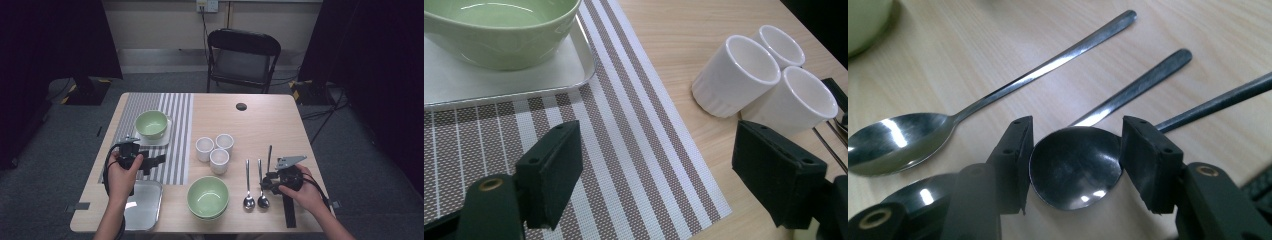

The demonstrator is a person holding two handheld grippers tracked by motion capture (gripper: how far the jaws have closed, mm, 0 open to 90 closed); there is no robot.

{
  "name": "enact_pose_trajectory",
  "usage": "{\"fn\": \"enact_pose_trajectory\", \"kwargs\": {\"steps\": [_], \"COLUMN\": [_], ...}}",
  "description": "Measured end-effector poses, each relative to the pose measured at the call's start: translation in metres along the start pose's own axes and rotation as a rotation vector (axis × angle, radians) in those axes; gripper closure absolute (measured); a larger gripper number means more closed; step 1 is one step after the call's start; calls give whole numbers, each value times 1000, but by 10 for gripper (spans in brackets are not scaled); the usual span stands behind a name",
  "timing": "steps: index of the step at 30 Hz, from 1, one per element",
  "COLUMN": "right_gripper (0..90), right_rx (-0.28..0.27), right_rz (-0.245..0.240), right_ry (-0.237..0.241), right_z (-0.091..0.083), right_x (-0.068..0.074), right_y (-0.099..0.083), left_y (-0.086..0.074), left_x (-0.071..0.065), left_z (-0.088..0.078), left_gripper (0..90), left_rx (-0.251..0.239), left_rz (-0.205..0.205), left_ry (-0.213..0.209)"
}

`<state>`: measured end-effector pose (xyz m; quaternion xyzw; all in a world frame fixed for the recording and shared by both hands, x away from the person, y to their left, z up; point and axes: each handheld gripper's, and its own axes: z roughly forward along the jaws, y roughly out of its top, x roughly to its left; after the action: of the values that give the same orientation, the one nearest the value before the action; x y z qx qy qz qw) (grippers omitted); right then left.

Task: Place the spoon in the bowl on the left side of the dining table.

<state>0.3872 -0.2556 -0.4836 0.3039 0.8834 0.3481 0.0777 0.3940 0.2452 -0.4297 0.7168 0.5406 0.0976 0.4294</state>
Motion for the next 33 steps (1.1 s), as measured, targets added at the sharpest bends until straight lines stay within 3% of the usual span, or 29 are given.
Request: {"fn": "enact_pose_trajectory", "kwargs": {"steps": [3, 6, 12, 14, 16, 20, 25, 33], "right_gripper": [477, 441, 387, 378, 377, 364, 375, 378], "right_rx": [19, 27, -51, -59, -86, -95, -54, -57], "right_rz": [-19, -5, 77, 110, 150, 182, 168, 175], "right_ry": [6, -2, -29, -71, -77, -100, -130, -143], "right_z": [3, 2, -8, -10, -9, -5, 0, -12], "right_x": [-3, -1, 4, 3, 1, 1, 5, 1], "right_y": [6, 6, -1, -1, -1, 2, 0, -11], "left_y": [0, 0, 0, 1, 1, 2, 3, 3], "left_x": [0, 1, 0, -1, -2, -4, -4, -5], "left_z": [-1, -3, -3, -3, -2, 1, 2, 1], "left_gripper": [205, 205, 205, 205, 205, 205, 206, 206], "left_rx": [-4, -7, -6, -5, -6, 5, 6, 8], "left_rz": [-1, 2, 3, 4, 12, 20, 22, 24], "left_ry": [1, 3, 5, 1, 1, -4, -5, -7]}}
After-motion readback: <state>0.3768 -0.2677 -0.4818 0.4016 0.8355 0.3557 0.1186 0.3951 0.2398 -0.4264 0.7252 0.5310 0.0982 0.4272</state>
